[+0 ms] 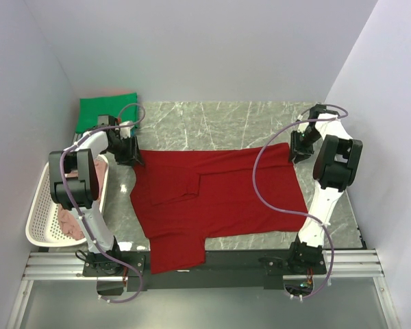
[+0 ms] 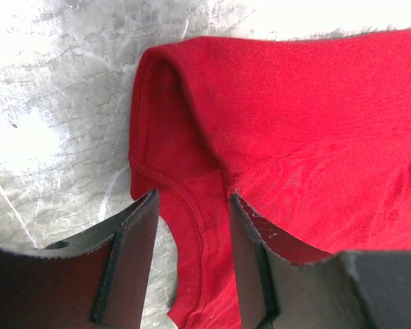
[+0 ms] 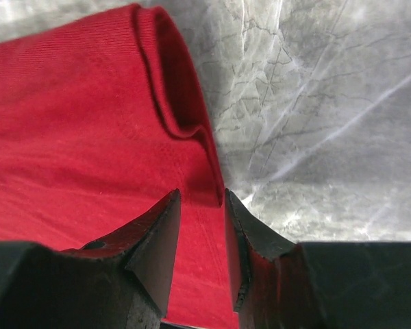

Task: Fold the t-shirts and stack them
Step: Fold the tshirt

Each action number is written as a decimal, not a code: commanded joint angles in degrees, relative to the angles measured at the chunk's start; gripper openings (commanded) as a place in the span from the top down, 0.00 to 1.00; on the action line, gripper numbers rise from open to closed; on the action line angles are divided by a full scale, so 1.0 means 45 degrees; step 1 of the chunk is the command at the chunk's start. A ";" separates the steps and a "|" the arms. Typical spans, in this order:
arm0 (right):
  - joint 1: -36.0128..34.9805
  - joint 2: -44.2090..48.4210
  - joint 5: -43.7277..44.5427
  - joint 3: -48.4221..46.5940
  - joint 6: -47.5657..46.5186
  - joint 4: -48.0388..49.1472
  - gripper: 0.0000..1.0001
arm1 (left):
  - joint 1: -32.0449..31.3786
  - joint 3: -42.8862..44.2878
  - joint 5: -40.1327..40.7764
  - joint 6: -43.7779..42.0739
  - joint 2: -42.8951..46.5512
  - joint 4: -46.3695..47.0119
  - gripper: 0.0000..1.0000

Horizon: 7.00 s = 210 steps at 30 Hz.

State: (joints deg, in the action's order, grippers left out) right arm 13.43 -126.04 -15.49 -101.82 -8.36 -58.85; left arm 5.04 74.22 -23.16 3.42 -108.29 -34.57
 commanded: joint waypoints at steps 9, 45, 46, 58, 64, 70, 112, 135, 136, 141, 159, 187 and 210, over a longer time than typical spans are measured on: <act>0.0082 -0.0156 -0.0191 -0.0029 0.0178 -0.0379 0.74 | 0.0033 0.0226 -0.0284 -0.0233 -0.0369 0.0162 0.49; 0.0531 0.1173 0.0336 0.1825 -0.0154 -0.0419 1.00 | 0.0169 0.0071 -0.0672 -0.0447 0.0215 0.0532 0.51; 0.0512 0.1173 0.0316 0.1961 -0.0154 -0.0302 1.00 | 0.0170 -0.0026 -0.0790 -0.0622 0.0642 0.0726 0.51; 0.0433 0.0626 0.0180 0.1143 -0.0114 -0.0418 1.00 | -0.1937 -0.1297 -0.2921 -0.3455 0.2560 -0.1070 0.50; 0.0453 0.0470 0.0180 0.0889 -0.0154 -0.0496 1.00 | -0.4983 -0.0167 -0.1751 -0.3358 0.2055 -0.0054 0.56; 0.0414 0.0508 0.0102 0.0732 -0.0173 -0.0574 1.00 | -0.7113 0.1982 -0.0461 -0.3631 0.0200 0.0514 0.61; 0.0414 0.0450 -0.0367 0.1084 -0.0212 -0.0516 1.00 | -0.9264 0.3176 0.2178 -0.5193 -0.2401 0.1705 0.68; 0.0414 0.0450 -0.0387 0.1084 -0.0232 -0.0516 1.00 | -0.9264 0.3351 0.1357 -0.5447 -0.2634 0.1061 0.73; 0.0414 0.0469 -0.0387 0.1064 -0.0232 -0.0516 1.00 | -0.9264 0.3371 0.1376 -0.5428 -0.2635 0.1041 0.77; 0.0433 0.0391 -0.0406 0.1045 -0.0232 -0.0536 1.00 | -0.9264 0.3391 0.1435 -0.5545 -0.2596 0.0943 0.81; 0.0433 0.0937 -0.0270 0.1123 -0.0407 -0.0614 1.00 | -0.9128 0.2649 0.0518 -0.5878 -0.0936 0.0670 0.99; 0.0141 0.1915 -0.1810 -0.0634 -0.1540 -0.0712 0.54 | -0.5167 0.0775 -0.1670 -0.3164 0.1874 0.0377 0.62; -0.3707 -0.0721 0.6544 -0.0927 -0.3628 0.2550 0.86 | -0.1823 0.1767 0.1709 -0.0389 -0.1928 -0.0031 0.65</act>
State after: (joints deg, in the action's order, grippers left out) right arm -3.33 -128.09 5.63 -105.25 -21.50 -50.50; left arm -3.42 78.61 -19.86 1.37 -113.78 -33.58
